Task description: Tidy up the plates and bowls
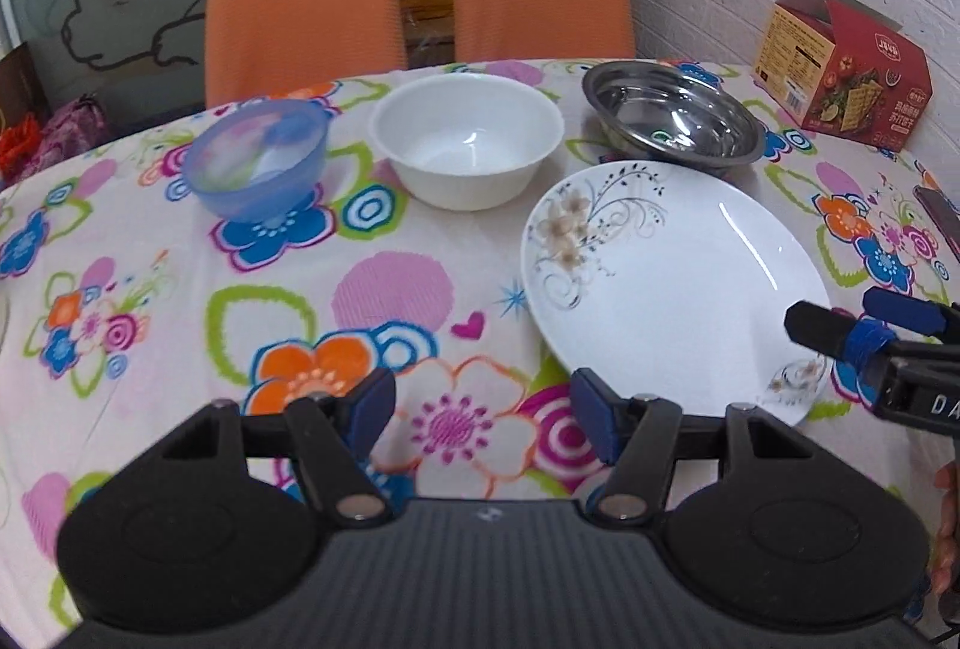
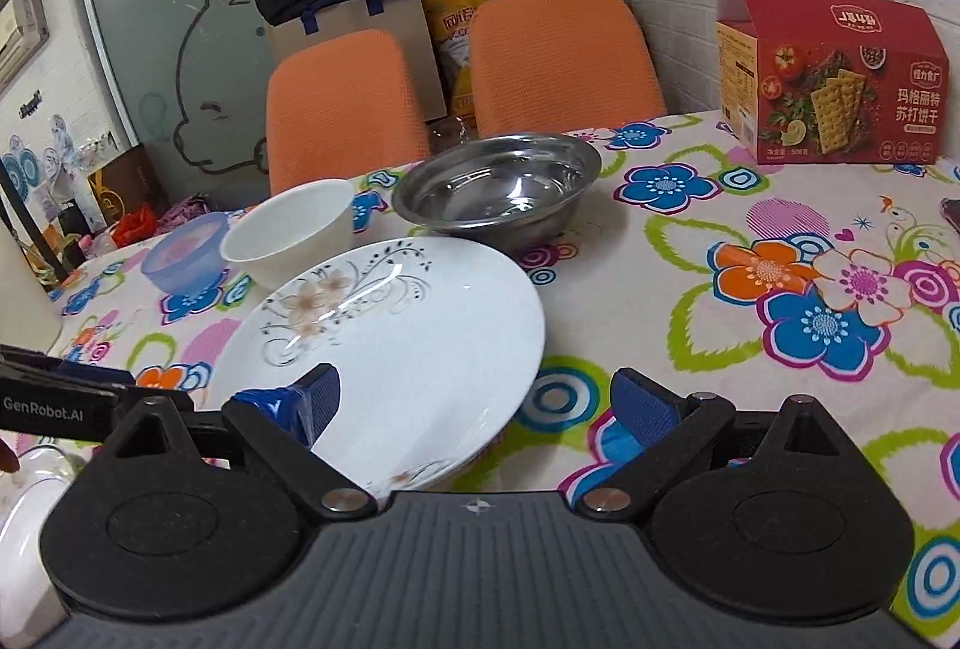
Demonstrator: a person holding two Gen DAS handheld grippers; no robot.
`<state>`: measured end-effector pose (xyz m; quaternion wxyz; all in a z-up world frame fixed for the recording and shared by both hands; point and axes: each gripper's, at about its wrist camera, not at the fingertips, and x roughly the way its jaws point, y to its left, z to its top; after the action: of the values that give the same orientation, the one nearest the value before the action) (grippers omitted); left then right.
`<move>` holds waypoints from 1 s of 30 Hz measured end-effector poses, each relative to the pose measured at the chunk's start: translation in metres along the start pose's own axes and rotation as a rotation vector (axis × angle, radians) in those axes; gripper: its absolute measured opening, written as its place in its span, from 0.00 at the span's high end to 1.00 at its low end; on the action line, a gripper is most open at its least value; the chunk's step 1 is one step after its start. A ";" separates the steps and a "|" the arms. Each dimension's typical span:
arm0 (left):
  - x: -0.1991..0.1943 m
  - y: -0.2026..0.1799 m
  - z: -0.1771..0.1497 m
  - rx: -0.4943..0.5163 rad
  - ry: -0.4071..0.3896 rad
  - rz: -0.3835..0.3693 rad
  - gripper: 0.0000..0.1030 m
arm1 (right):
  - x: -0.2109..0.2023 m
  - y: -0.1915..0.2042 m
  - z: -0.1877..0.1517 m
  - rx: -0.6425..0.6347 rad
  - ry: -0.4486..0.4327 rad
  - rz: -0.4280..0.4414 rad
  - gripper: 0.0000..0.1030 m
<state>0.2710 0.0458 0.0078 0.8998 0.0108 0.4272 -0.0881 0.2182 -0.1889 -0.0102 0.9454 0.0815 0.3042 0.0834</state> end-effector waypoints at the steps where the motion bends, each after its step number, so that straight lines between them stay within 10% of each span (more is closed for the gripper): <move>1: 0.007 -0.002 0.009 0.004 0.006 -0.007 0.38 | 0.008 -0.002 0.002 -0.007 0.017 -0.001 0.18; 30: 0.061 -0.032 0.037 -0.017 0.084 -0.066 0.51 | 0.049 0.036 0.002 -0.159 0.110 -0.018 0.15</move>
<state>0.3317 0.0013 -0.0141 0.8777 -0.0073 0.4656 -0.1137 0.2547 -0.1438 -0.0288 0.9315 -0.0010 0.3486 0.1033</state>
